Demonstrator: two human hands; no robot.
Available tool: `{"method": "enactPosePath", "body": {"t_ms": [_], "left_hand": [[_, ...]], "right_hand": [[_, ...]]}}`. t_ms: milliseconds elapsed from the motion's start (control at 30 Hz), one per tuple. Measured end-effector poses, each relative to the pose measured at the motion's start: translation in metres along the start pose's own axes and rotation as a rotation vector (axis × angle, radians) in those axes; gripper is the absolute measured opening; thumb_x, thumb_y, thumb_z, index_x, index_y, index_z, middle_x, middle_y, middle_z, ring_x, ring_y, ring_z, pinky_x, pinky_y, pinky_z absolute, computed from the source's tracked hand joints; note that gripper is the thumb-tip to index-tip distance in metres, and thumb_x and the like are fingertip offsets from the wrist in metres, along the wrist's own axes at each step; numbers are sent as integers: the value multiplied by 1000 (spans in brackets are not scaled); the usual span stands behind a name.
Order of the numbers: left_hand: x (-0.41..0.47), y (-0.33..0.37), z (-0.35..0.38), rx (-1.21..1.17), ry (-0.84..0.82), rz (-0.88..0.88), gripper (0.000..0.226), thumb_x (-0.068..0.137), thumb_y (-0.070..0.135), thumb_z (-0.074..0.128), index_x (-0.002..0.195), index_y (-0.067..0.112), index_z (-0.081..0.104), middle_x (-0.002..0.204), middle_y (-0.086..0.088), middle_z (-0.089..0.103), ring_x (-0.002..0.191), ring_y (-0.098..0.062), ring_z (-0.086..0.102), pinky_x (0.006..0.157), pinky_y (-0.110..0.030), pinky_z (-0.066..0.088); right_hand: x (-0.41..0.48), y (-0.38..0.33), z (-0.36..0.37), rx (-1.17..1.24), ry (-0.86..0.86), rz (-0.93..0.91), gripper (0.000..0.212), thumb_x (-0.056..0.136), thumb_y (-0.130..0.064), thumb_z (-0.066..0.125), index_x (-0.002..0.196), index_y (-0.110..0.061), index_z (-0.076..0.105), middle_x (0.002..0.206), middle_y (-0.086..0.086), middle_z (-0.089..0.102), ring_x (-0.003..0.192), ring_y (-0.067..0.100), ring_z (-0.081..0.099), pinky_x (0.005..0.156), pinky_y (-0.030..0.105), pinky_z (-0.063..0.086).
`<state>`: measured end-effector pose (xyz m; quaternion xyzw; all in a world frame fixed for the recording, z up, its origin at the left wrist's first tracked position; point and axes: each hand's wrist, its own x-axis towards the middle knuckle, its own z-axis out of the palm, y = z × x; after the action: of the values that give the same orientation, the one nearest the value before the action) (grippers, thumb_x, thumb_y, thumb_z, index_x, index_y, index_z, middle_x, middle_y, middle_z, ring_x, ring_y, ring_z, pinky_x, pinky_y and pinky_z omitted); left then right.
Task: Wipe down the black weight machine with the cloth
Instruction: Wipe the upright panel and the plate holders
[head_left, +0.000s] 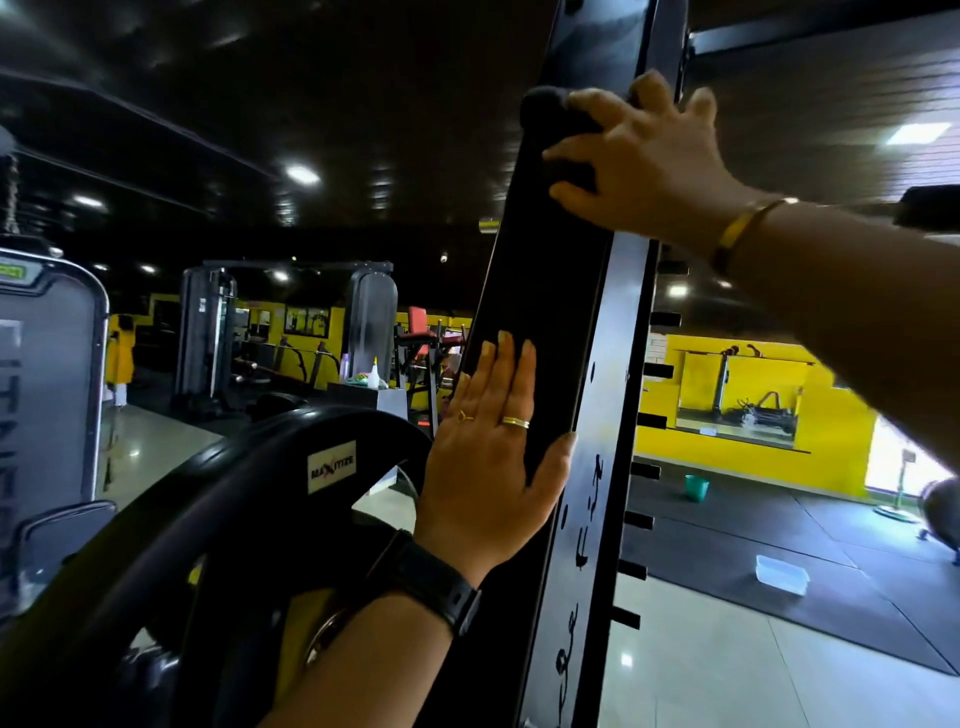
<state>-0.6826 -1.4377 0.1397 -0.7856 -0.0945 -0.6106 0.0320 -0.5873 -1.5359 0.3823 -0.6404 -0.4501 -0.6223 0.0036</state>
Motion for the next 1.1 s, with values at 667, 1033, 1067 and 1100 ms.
{"method": "enactPosePath", "body": {"t_ms": [667, 1033, 1067, 1100], "left_hand": [[-3, 0, -1, -7, -2, -27, 73, 97, 61, 19, 154, 16, 19, 161, -2, 16, 149, -16, 12, 118, -38, 14], [-16, -1, -5, -30, -32, -10, 72, 98, 58, 24, 155, 16, 13, 162, -2, 11, 150, -13, 3, 121, -34, 9], [-21, -1, -5, -34, -44, -11, 72, 98, 59, 23, 155, 18, 11, 163, -1, 9, 150, -12, 1, 121, -37, 10], [-24, -2, -5, -33, -52, -14, 72, 98, 60, 21, 155, 19, 9, 163, -1, 7, 150, -11, 0, 121, -39, 11]], "right_hand": [[-21, -33, -1, -64, -46, 8, 51, 92, -57, 39, 137, -36, 49, 156, 1, 26, 134, 40, 27, 100, 61, 26], [-71, -52, 11, -43, 116, -180, 54, 92, -56, 24, 127, -36, 60, 147, -1, 44, 125, 37, 44, 90, 55, 36], [-72, -43, 10, -8, 102, -158, 55, 90, -58, 25, 128, -37, 59, 148, -1, 43, 125, 38, 43, 90, 57, 35], [-71, -36, 8, 10, 82, -131, 56, 89, -59, 26, 129, -37, 58, 149, 0, 41, 125, 39, 42, 90, 58, 34]]}}
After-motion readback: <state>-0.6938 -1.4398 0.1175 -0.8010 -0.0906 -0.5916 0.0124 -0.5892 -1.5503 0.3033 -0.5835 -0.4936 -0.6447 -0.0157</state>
